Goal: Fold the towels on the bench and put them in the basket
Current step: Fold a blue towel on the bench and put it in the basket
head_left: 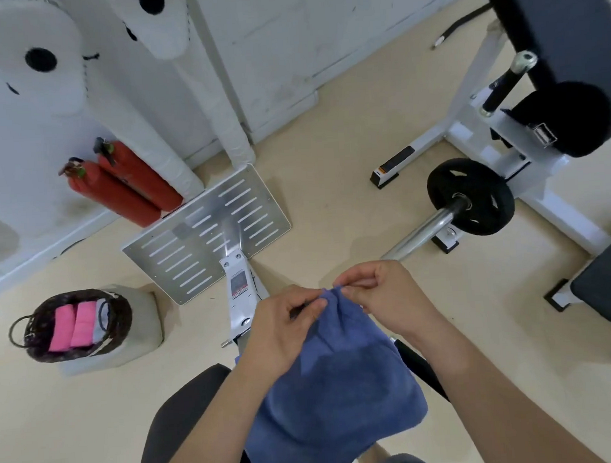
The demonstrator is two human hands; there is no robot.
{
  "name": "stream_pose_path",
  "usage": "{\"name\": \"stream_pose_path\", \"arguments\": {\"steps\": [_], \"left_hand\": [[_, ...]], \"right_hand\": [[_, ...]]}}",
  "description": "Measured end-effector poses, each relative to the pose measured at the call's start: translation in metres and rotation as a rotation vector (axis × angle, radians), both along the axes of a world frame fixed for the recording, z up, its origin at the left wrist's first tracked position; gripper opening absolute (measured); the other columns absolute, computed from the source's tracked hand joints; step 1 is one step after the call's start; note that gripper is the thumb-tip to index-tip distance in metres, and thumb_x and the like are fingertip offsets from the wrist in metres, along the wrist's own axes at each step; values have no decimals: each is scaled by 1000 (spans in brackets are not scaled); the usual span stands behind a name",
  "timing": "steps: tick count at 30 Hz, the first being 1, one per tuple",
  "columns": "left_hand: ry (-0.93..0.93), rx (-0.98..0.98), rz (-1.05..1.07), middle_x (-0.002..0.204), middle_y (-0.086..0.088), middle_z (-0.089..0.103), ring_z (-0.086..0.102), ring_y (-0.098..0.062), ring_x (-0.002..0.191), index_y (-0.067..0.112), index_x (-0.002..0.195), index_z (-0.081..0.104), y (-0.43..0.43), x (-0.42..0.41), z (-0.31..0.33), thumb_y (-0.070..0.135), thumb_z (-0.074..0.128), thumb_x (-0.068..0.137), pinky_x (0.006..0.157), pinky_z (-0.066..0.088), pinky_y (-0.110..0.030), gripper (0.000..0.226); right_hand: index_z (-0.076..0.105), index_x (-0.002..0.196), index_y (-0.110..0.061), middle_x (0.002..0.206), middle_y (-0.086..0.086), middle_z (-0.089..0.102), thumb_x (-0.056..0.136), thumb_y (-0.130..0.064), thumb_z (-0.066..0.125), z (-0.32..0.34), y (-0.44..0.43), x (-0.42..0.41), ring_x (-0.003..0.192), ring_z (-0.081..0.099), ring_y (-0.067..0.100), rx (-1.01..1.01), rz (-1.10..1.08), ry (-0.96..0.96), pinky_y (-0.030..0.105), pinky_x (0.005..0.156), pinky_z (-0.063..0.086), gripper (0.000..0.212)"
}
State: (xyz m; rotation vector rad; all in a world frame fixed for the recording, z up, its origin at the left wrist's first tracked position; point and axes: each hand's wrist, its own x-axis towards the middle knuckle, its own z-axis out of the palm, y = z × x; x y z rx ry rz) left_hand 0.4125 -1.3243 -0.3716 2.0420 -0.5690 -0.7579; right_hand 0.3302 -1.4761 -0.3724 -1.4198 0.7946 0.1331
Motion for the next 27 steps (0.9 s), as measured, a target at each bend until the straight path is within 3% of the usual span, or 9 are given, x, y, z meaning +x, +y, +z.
{"name": "stream_pose_path", "arguments": {"steps": [3,7,10,12,15,20,23,27], "left_hand": [[57,-87,50,84,10,70,64,-3,78,51,73,71,14,-7,27,6,69,84,78,49,-21,46],[91,-197,3,88,0,72,67,-14,84,38,78,76,34,-24,67,3,69,82,81,52,-25,36],[11,-250,11,86,6,73,67,-9,86,28,80,77,50,-42,96,3,72,80,81,51,-20,25],[-5,-265,69,84,9,73,67,-5,86,24,79,76,61,-53,113,6,73,79,83,50,-18,19],[-49,-286,135,79,13,73,66,-1,83,29,74,74,76,-65,133,10,75,77,79,48,-14,19],[-280,-363,161,74,16,69,63,3,74,38,67,66,102,-80,163,8,78,74,72,45,-9,33],[-318,-411,195,74,14,70,64,-2,75,39,66,67,114,-85,179,8,77,74,73,46,-11,33],[-349,-440,215,75,13,70,64,-2,76,35,71,68,128,-91,194,10,77,75,75,48,-15,27]], "right_hand": [[69,79,-12,68,-4,73,85,-1,61,29,14,-9,62,64,3,-127,33,-29,20,62,50,15],[66,80,-15,73,-2,75,84,-5,66,66,34,-27,71,69,8,-196,34,-98,24,73,52,10],[62,76,-14,66,-2,73,85,-4,67,94,57,-43,61,65,6,-187,18,-181,23,64,49,15],[58,74,-16,59,9,69,86,-3,67,113,72,-54,54,56,12,-193,2,-242,26,58,42,19],[57,76,-16,70,29,65,87,-5,68,138,92,-69,62,49,22,-208,14,-338,36,61,39,19],[57,81,-12,71,22,70,86,1,66,177,119,-84,68,58,23,-237,8,-468,38,71,46,17],[59,80,-11,66,20,69,85,3,66,193,133,-88,67,59,24,-286,1,-534,41,71,48,16],[66,82,-10,69,8,72,84,6,65,210,147,-94,71,67,14,-328,28,-570,28,76,55,16]]}}
